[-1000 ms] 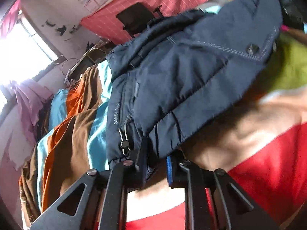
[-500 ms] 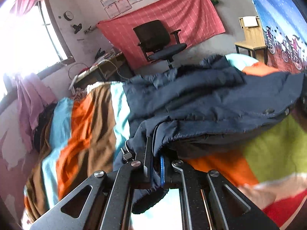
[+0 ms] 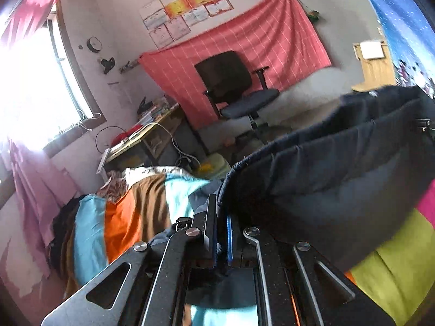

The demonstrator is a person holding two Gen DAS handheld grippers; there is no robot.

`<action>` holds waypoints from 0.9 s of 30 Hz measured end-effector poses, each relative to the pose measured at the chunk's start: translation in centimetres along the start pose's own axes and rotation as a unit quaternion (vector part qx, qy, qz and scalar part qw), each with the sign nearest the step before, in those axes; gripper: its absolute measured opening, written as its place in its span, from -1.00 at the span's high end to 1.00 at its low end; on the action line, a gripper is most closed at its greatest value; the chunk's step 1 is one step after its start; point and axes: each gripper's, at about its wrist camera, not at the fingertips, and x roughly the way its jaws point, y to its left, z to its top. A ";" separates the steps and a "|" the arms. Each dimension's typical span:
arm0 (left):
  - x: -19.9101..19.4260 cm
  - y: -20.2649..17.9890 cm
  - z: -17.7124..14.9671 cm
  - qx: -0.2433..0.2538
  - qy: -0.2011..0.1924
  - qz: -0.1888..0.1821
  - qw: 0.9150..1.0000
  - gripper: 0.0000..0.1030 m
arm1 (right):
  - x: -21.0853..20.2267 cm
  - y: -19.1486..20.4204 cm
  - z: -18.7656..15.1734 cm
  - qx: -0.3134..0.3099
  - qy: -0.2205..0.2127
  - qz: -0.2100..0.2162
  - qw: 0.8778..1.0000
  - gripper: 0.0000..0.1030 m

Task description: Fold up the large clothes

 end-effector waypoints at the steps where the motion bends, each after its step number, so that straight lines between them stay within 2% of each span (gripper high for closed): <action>1: 1.0 0.6 0.4 -0.006 0.001 0.000 1.000 0.92 | 1.2 -0.1 0.7 -0.006 0.001 -0.006 1.000 0.82; 5: 6.9 1.8 1.9 -0.034 0.000 0.004 0.999 0.92 | 7.2 -0.8 3.3 -0.008 0.018 -0.013 1.000 0.82; 10: 12.8 1.8 2.8 -0.041 -0.001 0.018 0.999 0.92 | 14.2 -1.4 5.1 0.001 0.053 -0.018 0.998 0.82; 15: 18.3 1.4 2.0 -0.070 0.027 0.019 0.997 0.92 | 20.4 -2.6 5.6 0.016 0.097 -0.014 0.995 0.82; 20: 21.5 1.1 0.9 -0.071 0.071 0.004 0.995 0.90 | 23.5 -2.5 4.7 0.022 0.117 -0.006 0.993 0.74; 23: 21.4 1.6 0.7 -0.082 0.072 -0.009 0.994 0.84 | 24.3 -2.5 4.0 0.025 0.114 0.016 0.993 0.71; 24: 21.2 1.7 0.6 -0.084 0.070 -0.011 0.994 0.81 | 24.1 -2.6 3.7 0.030 0.105 0.030 0.994 0.65; 27: 20.2 1.9 0.8 -0.092 0.054 -0.011 0.994 0.43 | 23.3 -3.8 3.3 0.050 0.075 0.052 0.995 0.06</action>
